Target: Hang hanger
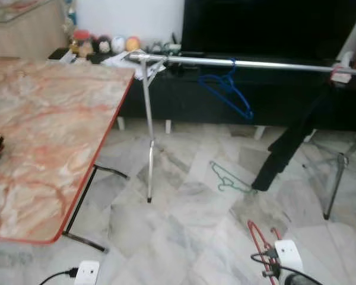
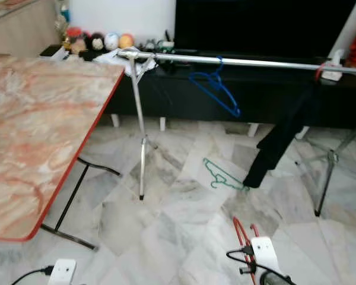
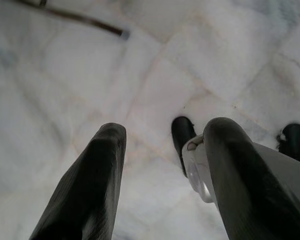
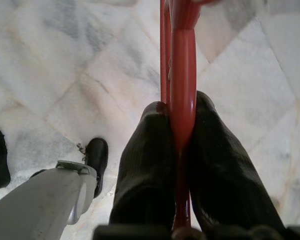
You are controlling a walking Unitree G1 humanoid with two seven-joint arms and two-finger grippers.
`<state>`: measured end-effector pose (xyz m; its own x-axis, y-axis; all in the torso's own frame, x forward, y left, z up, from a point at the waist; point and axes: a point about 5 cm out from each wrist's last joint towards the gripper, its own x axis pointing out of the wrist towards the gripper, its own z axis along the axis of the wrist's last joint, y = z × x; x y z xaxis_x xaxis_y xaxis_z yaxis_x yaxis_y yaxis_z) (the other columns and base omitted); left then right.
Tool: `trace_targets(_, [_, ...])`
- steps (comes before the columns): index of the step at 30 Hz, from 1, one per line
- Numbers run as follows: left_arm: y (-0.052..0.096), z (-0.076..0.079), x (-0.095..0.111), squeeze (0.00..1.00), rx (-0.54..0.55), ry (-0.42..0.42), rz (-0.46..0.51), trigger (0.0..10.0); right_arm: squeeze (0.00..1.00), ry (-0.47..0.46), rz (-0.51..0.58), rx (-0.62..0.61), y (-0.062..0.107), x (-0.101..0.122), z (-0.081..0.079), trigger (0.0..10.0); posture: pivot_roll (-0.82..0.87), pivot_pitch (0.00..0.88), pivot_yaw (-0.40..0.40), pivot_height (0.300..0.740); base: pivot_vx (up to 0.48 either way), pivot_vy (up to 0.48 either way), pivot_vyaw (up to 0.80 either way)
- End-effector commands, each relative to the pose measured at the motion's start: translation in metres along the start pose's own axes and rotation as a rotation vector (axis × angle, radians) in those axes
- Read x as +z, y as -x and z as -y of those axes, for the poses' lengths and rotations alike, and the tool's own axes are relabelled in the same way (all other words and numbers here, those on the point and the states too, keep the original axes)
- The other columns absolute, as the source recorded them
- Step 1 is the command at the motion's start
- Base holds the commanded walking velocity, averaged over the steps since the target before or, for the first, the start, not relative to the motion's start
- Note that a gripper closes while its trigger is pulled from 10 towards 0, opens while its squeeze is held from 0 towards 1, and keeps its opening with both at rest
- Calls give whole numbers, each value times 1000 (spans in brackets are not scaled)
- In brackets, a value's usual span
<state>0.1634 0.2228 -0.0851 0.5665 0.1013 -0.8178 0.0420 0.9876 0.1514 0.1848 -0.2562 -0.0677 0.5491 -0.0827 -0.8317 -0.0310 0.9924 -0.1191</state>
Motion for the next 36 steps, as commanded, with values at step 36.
trace_targets(36, [2, -5, -10, 0, 32, 7, -43, 10000, 0, -40, 15, -10, 0, 4, 1, 10000, -40, 27, -46, 740, 288, 0, -87])
